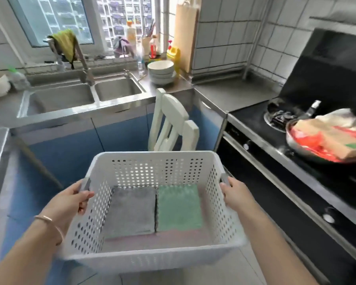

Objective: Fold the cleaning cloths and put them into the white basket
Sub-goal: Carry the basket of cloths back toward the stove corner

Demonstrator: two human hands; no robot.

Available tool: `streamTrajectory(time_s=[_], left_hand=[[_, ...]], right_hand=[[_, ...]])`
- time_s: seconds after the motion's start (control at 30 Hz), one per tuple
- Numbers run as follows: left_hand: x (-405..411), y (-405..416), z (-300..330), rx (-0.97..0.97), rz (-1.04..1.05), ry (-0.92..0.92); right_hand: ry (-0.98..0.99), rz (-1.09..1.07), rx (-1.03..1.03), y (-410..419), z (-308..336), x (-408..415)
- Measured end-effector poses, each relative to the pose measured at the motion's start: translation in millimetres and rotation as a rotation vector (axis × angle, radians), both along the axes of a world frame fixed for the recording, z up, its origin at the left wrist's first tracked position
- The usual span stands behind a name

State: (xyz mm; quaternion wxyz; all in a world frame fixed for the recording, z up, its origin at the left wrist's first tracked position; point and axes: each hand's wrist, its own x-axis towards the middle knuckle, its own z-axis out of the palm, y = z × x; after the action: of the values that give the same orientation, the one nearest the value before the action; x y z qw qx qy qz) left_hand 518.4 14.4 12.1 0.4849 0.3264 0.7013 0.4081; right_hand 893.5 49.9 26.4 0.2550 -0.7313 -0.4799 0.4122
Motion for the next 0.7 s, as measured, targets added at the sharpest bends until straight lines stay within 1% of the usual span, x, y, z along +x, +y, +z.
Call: streamTrajectory(time_s=[0.07,0.13,0.23,0.33,0.4,0.43,0.53,0.7], left_hand=[[45.1,8.9,-0.1,0.003,-0.068,0.005],[103.0,27.3,3.7,0.023,-0.129,-0.027],[164.3,55.9,12.1,0.049,-0.231,-0.037],[205.1,87.8,11.3,0.046,-0.320,-0.041],[237.9,114.1,20.6,0.053,-0.355,-0.091],[254.9,130.8,26.2,0.065,-0.384,-0.123],[299.4,182.6,38.6,0.116,-0.451,-0.187],[349.7,280.2,57.5,0.154,-0.555,-0.253]], right_hand=[[-0.002,-0.070,-0.011,-13.0,-3.1,41.0],[-0.040,-0.159,0.016,-25.7,1.0,90.9],[-0.073,-0.246,0.027,-34.4,6.7,143.2],[-0.067,-0.344,0.024,-37.0,14.8,187.2],[-0.093,-0.382,0.044,-30.6,20.3,216.2],[-0.079,-0.413,0.056,-24.1,24.3,231.3],[0.044,-0.496,0.113,0.1,42.6,267.1],[0.125,-0.553,0.221,60.4,77.9,305.6]])
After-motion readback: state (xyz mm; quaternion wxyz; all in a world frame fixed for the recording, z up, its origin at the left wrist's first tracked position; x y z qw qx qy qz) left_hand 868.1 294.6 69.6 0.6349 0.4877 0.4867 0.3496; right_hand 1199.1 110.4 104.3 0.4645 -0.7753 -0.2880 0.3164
